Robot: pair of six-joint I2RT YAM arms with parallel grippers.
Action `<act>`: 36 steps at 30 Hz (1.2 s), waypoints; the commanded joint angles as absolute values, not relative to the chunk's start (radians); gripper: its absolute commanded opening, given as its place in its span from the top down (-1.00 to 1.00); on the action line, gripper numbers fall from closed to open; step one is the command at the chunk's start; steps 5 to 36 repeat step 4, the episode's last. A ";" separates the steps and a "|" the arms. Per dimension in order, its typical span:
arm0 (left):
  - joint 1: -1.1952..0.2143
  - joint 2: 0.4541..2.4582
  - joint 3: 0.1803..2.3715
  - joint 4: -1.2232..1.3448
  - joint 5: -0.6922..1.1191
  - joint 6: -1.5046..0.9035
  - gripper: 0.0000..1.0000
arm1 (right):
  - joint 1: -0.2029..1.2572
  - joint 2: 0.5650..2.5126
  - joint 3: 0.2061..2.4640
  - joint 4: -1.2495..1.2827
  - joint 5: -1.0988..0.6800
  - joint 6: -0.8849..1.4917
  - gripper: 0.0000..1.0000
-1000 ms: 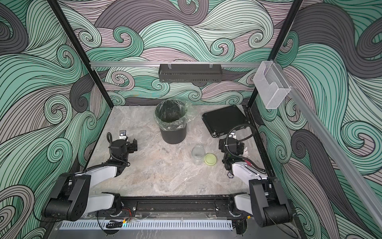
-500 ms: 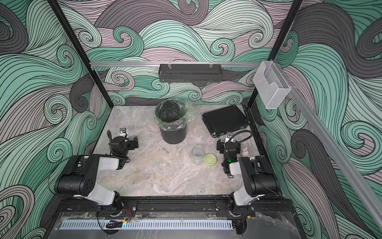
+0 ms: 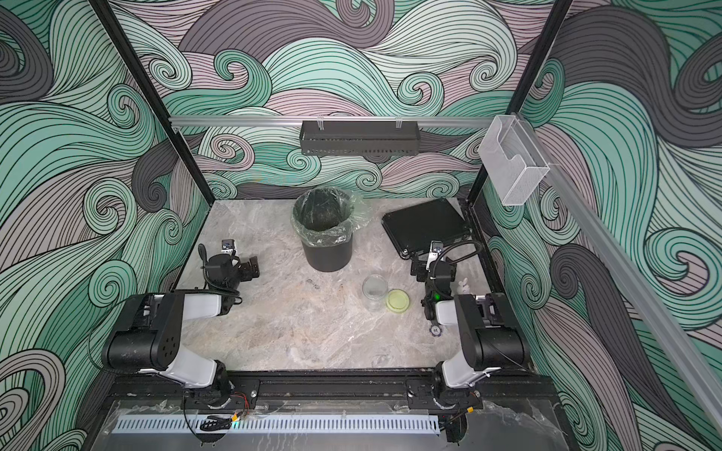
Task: Empty expired oatmeal from jars
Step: Reset both arms
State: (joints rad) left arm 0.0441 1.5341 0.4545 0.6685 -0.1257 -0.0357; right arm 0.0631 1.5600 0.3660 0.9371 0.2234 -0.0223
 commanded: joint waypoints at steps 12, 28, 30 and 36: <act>0.046 1.518 0.458 0.689 -0.149 -0.068 -0.97 | 0.064 1.559 0.372 0.953 0.210 -0.019 -0.98; 0.046 1.518 0.458 0.689 -0.149 -0.068 -0.97 | 0.064 1.559 0.372 0.953 0.210 -0.019 -0.98; 0.046 1.518 0.458 0.689 -0.149 -0.068 -0.97 | 0.064 1.559 0.372 0.953 0.210 -0.019 -0.98; 0.046 1.518 0.458 0.689 -0.149 -0.068 -0.97 | 0.064 1.559 0.372 0.953 0.210 -0.019 -0.98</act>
